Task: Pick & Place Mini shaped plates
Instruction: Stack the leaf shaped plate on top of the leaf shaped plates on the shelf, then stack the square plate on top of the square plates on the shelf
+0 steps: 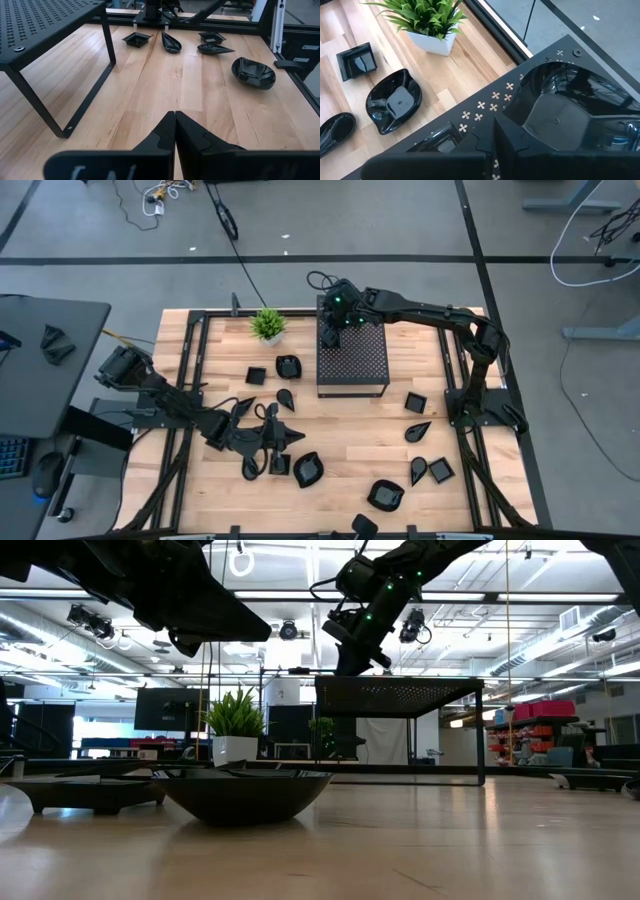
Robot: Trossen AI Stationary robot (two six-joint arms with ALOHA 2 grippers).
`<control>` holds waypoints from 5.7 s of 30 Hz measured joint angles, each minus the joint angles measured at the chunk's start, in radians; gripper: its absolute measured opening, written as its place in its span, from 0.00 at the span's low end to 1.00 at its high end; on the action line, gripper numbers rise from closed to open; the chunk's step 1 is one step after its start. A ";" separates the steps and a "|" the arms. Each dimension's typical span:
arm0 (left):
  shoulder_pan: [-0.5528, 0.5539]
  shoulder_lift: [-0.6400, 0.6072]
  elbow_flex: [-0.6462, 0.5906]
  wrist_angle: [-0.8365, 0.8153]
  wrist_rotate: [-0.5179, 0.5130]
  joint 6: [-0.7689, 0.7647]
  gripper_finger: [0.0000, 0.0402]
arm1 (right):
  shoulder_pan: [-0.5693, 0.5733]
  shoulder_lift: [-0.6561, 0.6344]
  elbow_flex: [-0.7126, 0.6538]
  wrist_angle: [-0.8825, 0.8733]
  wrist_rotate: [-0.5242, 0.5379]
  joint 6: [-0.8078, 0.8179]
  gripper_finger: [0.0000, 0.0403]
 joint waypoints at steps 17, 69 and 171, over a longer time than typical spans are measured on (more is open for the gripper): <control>0.000 0.000 0.000 0.000 0.000 0.000 0.03 | -0.001 0.000 0.000 -0.012 0.011 -0.003 0.03; -0.051 0.000 0.000 0.016 -0.027 0.000 0.03 | 1.086 -0.221 0.001 -0.134 0.568 0.130 0.01; -0.032 0.000 0.000 0.022 -0.031 0.010 0.03 | 1.418 -0.225 -0.696 -0.256 -0.139 1.709 0.28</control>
